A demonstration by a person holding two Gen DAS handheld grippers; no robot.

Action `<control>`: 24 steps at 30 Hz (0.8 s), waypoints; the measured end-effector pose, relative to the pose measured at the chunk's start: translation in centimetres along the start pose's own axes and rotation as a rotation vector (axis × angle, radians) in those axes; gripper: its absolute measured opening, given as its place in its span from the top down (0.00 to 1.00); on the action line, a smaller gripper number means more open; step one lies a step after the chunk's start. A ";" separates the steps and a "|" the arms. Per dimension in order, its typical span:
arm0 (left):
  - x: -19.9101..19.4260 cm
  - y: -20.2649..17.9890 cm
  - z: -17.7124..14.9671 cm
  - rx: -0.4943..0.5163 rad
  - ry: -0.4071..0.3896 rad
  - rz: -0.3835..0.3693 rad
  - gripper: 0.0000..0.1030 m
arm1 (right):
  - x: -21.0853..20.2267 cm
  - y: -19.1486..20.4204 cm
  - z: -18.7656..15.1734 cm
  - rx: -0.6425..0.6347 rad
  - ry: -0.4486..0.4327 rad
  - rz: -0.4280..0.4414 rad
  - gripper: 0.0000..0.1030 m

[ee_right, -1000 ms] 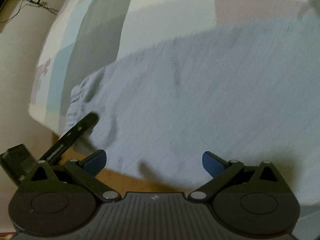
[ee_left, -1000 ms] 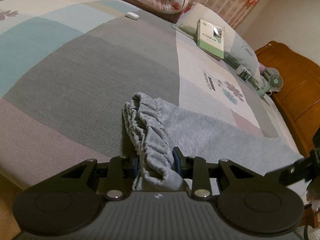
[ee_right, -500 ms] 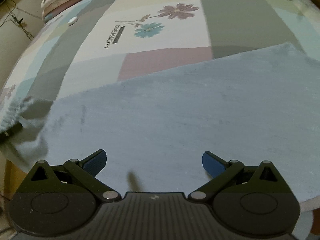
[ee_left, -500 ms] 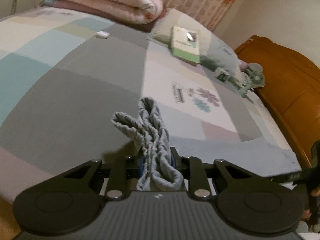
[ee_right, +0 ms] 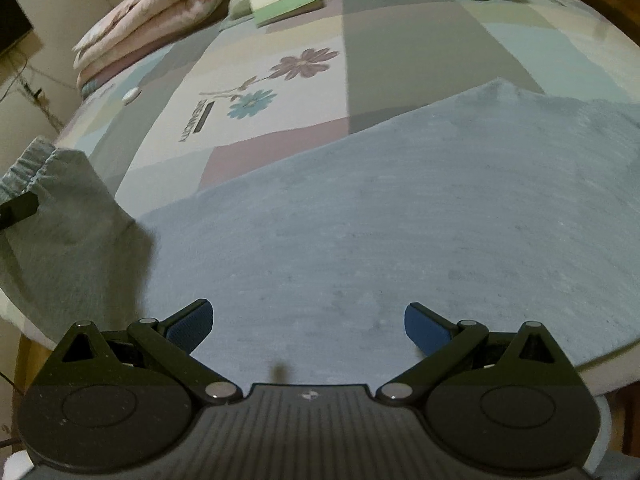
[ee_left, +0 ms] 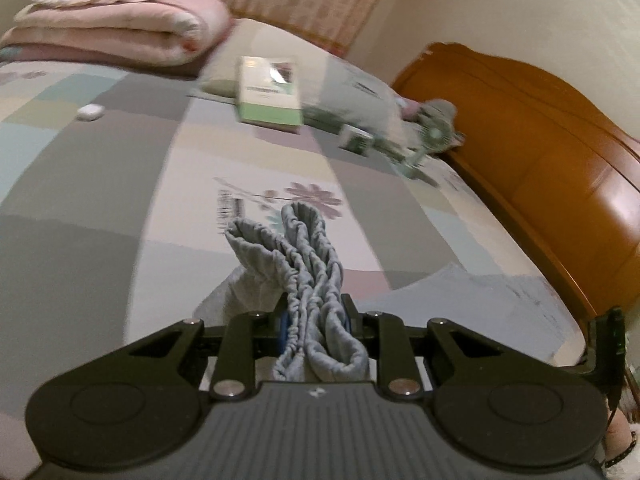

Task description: Fold clothes

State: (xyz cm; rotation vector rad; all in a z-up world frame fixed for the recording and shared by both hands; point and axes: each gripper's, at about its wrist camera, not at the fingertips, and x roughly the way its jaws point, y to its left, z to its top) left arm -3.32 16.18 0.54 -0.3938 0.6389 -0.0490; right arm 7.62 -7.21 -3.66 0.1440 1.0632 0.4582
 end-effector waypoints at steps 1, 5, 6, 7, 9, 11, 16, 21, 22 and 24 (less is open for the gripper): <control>0.5 -0.6 0.2 0.013 0.008 -0.007 0.79 | -0.1 -0.3 -0.1 0.008 -0.003 -0.002 0.00; 2.5 -2.6 0.6 0.052 0.041 -0.026 0.79 | -0.1 -1.7 -0.5 0.039 -0.006 -0.004 0.00; 2.9 -3.1 0.6 0.059 0.048 -0.033 0.79 | -0.1 -2.0 -0.5 0.045 -0.007 -0.006 0.00; 3.4 -3.5 0.6 0.066 0.054 -0.041 0.79 | -0.1 -2.2 -0.6 0.050 -0.007 -0.009 0.00; 4.2 -4.3 0.5 0.082 0.066 -0.052 0.79 | -0.2 -2.7 -0.7 0.062 -0.010 -0.012 0.00; 5.2 -5.0 0.4 0.101 0.082 -0.052 0.79 | -0.4 -3.1 -0.8 0.075 -0.015 -0.011 0.00; 7.7 -6.5 -0.2 0.139 0.129 -0.068 0.79 | -0.6 -4.0 -0.9 0.099 -0.027 -0.016 0.00; 9.6 -7.5 -1.0 0.169 0.174 -0.075 0.79 | -0.7 -4.7 -0.9 0.119 -0.030 -0.026 0.00; 10.0 -7.7 -1.1 0.175 0.182 -0.077 0.79 | -0.7 -4.8 -0.9 0.123 -0.030 -0.028 0.00; 10.6 -8.0 -1.3 0.185 0.194 -0.081 0.79 | -0.7 -5.0 -0.9 0.128 -0.031 -0.032 0.00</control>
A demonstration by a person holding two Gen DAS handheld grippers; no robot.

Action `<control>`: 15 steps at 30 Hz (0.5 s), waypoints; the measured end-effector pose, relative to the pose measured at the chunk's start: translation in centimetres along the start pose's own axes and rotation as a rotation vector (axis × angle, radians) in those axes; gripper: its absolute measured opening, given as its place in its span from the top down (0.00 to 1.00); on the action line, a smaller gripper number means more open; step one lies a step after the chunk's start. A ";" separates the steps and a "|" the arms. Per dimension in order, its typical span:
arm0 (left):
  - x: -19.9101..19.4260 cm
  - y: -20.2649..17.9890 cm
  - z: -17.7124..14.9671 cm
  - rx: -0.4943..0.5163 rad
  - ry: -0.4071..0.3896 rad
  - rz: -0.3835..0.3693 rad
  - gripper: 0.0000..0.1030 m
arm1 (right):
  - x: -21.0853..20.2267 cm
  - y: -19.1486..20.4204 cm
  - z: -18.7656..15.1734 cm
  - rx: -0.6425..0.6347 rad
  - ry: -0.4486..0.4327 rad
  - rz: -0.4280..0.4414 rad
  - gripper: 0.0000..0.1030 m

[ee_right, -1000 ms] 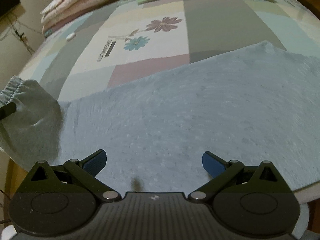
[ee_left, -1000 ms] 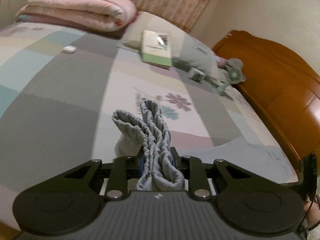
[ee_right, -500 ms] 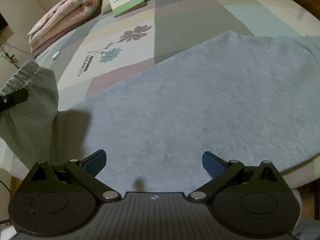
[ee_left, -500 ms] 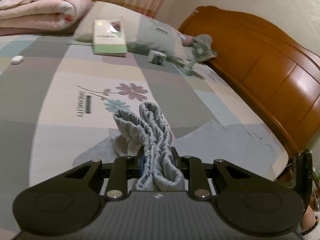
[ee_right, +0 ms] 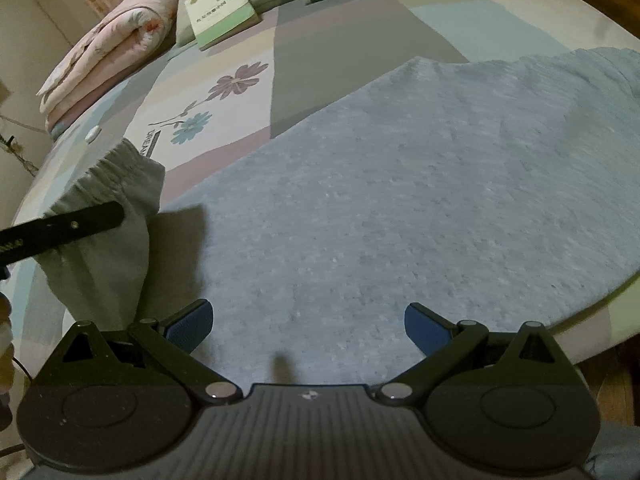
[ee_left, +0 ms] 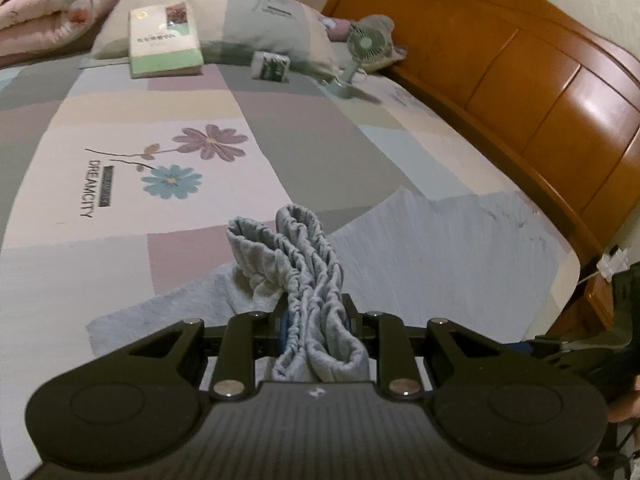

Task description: Fold clothes

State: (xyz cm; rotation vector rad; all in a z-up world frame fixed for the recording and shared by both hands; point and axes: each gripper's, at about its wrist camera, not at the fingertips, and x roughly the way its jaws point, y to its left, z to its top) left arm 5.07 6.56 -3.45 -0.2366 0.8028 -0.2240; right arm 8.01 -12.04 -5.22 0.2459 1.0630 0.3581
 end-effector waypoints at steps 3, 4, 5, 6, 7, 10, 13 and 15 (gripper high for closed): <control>0.7 -0.3 0.1 0.012 0.015 -0.011 0.79 | 0.0 -0.2 0.0 0.004 0.000 -0.006 0.00; 1.0 -0.4 0.1 0.015 0.021 -0.014 0.79 | 0.0 -0.3 0.0 0.007 0.000 -0.007 0.00; 1.3 -0.5 0.1 0.019 0.028 -0.017 0.79 | 0.0 -0.3 0.0 0.009 0.001 -0.009 0.00; 1.6 -0.5 0.0 0.022 0.036 -0.019 0.79 | 0.0 -0.4 0.0 0.011 0.001 -0.011 0.00; 2.0 -0.6 0.0 0.024 0.044 -0.020 0.79 | 0.0 -0.5 0.0 0.013 0.002 -0.012 0.00; 2.9 -0.6 -0.1 0.024 0.068 -0.023 0.79 | 0.1 -0.6 0.1 0.019 0.006 -0.017 0.00; 3.6 -0.7 -0.2 0.026 0.091 -0.040 0.77 | 0.2 -0.8 0.0 0.025 0.009 -0.022 0.00; 3.7 -1.0 -0.2 0.038 0.100 -0.064 0.68 | 0.3 -1.0 0.0 0.031 0.011 -0.026 0.00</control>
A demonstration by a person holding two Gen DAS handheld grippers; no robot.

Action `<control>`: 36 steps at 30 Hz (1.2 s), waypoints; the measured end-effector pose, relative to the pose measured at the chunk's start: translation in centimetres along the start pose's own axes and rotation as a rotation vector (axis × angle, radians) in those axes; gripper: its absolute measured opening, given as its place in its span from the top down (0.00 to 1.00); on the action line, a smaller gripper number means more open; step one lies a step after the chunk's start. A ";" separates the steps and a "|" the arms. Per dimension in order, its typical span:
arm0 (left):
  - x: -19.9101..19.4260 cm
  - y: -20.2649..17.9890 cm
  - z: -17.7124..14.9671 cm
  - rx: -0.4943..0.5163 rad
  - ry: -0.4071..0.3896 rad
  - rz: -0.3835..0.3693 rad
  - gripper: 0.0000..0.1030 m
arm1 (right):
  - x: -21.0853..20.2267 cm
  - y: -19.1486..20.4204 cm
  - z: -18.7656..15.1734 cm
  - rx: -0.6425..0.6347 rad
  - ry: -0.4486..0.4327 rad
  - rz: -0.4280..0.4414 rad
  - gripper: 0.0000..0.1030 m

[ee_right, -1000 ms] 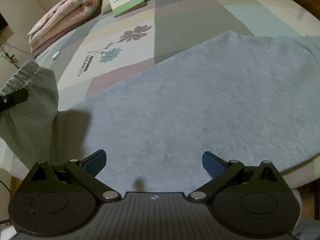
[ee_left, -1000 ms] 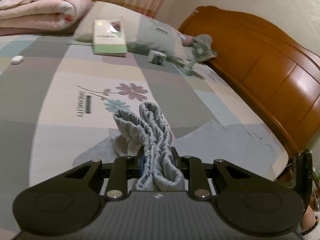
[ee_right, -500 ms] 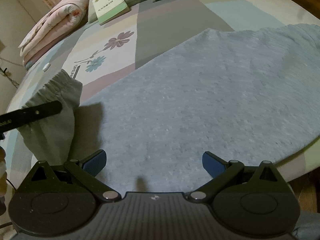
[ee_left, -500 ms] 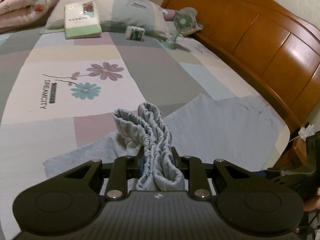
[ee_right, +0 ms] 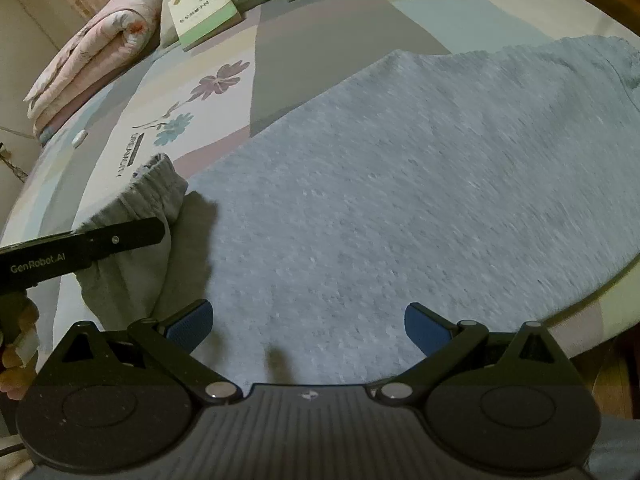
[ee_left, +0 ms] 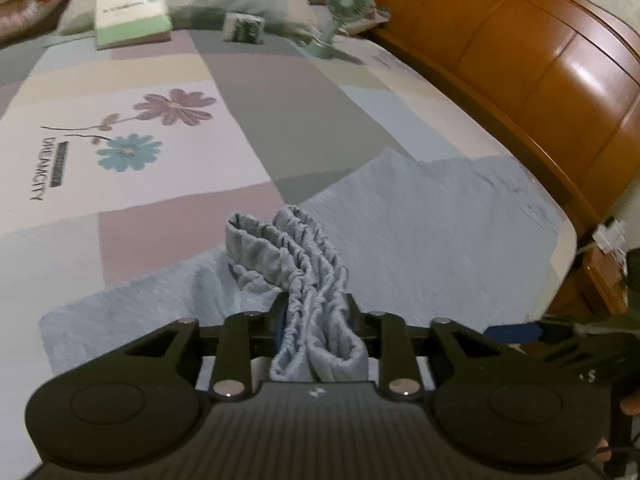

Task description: Fold clothes

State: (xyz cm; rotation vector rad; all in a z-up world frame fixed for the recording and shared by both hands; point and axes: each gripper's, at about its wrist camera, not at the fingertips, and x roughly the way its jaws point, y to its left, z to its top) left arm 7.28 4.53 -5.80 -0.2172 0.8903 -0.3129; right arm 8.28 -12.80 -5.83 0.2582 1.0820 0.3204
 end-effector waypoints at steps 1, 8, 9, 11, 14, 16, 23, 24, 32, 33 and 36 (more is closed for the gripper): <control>-0.1 -0.1 0.0 0.006 -0.002 -0.016 0.65 | 0.0 -0.1 0.0 0.003 0.000 -0.001 0.00; -1.5 -0.1 0.3 0.003 -0.016 -0.128 0.51 | 0.2 -0.3 -0.1 0.012 0.003 -0.006 0.00; -1.8 -0.1 0.3 0.005 -0.019 -0.144 0.48 | 0.2 -0.3 -0.1 0.011 0.003 -0.006 0.00; -2.4 -0.1 0.5 0.014 -0.033 -0.183 0.41 | 0.2 -0.3 0.0 0.010 0.002 -0.006 0.00; -3.4 -0.3 0.8 0.043 -0.065 -0.180 0.34 | 0.1 -0.2 -0.1 0.006 -0.001 -0.014 0.00; -4.0 0.1 0.9 0.049 -0.085 -0.131 0.34 | 0.0 -0.2 -0.1 0.007 -0.004 -0.008 0.00; -6.5 4.6 -0.5 0.050 -0.114 0.104 0.35 | -0.3 0.0 -0.1 0.004 -0.015 -0.010 0.00; -6.8 5.1 -1.0 0.065 -0.113 0.138 0.36 | -0.3 0.0 -0.1 0.004 -0.014 -0.009 0.00; -4.3 5.6 -5.4 0.226 -0.018 0.128 0.35 | -0.1 1.0 -0.1 -0.019 -0.007 -0.006 0.00; -3.7 6.0 -6.0 0.208 0.004 0.128 0.35 | -0.1 1.2 -0.1 -0.026 -0.006 -0.005 0.00; -3.6 6.8 -6.9 0.170 0.001 0.118 0.33 | -0.2 1.5 -0.1 -0.034 -0.008 -0.006 0.00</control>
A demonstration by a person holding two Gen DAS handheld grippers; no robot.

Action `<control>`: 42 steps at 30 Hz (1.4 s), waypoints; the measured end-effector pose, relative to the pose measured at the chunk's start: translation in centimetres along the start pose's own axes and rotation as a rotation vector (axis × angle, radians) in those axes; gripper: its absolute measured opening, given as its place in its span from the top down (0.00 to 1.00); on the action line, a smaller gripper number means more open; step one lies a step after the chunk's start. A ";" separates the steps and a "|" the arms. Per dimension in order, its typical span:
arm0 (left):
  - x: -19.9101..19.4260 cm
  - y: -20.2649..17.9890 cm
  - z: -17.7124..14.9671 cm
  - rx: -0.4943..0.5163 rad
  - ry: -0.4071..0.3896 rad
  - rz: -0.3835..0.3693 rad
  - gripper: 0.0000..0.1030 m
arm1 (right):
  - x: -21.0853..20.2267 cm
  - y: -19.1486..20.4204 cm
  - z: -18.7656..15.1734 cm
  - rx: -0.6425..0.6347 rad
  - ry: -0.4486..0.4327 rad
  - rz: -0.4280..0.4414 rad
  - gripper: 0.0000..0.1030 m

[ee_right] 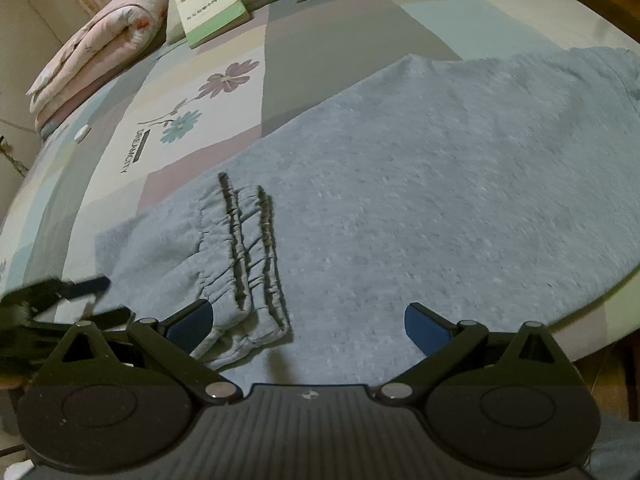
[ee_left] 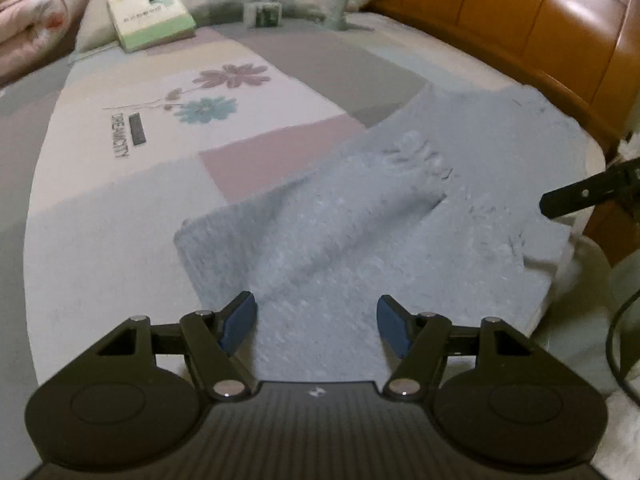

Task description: Fold clothes

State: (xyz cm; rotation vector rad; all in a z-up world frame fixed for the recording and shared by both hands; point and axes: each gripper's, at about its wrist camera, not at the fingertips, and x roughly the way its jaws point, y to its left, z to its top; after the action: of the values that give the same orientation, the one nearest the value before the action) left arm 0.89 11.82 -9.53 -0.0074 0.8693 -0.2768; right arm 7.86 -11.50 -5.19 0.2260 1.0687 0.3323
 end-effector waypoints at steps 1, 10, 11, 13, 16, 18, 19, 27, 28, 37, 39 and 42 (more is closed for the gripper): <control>-0.3 0.1 0.2 -0.006 0.007 -0.008 0.33 | 0.0 0.0 0.0 0.001 -0.001 -0.001 0.00; 1.6 2.7 2.3 -0.107 -0.050 0.029 0.33 | -0.2 0.3 -0.1 0.001 -0.006 -0.009 0.00; 1.9 2.8 2.4 -0.116 -0.052 0.025 0.33 | -0.3 0.3 -0.1 0.002 -0.007 -0.010 0.00; 1.4 2.5 2.7 -0.097 -0.069 0.042 0.32 | -0.3 0.3 -0.1 0.004 -0.009 -0.013 0.00; 0.4 2.3 3.0 -0.071 -0.093 0.061 0.32 | -0.4 0.2 -0.2 0.009 -0.010 -0.010 0.00; 0.0 2.3 3.1 -0.075 -0.098 0.041 0.32 | -0.3 0.3 -0.2 0.007 -0.007 -0.009 0.00; -0.1 2.3 2.9 -0.080 -0.093 0.028 0.32 | -0.3 0.4 -0.2 0.004 -0.005 -0.009 0.00; -0.1 0.8 0.2 -0.025 -0.013 0.006 0.31 | -0.3 0.4 -0.2 0.005 0.000 -0.007 0.00; -0.7 0.6 0.2 -0.023 -0.005 -0.005 0.31 | -0.3 0.4 -0.2 0.005 0.001 -0.007 0.00; -3.4 -0.1 -2.3 -0.192 0.131 -0.284 0.27 | -0.2 0.6 -0.3 0.005 0.000 0.004 0.00; -3.3 0.0 -2.9 -0.227 0.169 -0.306 0.26 | -0.3 0.7 -0.3 0.002 0.000 0.008 0.00; -4.0 0.0 -2.0 -0.209 0.187 -0.293 0.26 | -0.4 0.9 -0.4 -0.001 -0.005 0.008 0.00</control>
State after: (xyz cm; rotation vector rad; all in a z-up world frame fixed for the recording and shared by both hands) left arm -3.11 13.02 -7.79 -0.3096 1.0809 -0.4652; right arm 7.22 -10.83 -4.70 0.2302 1.0627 0.3399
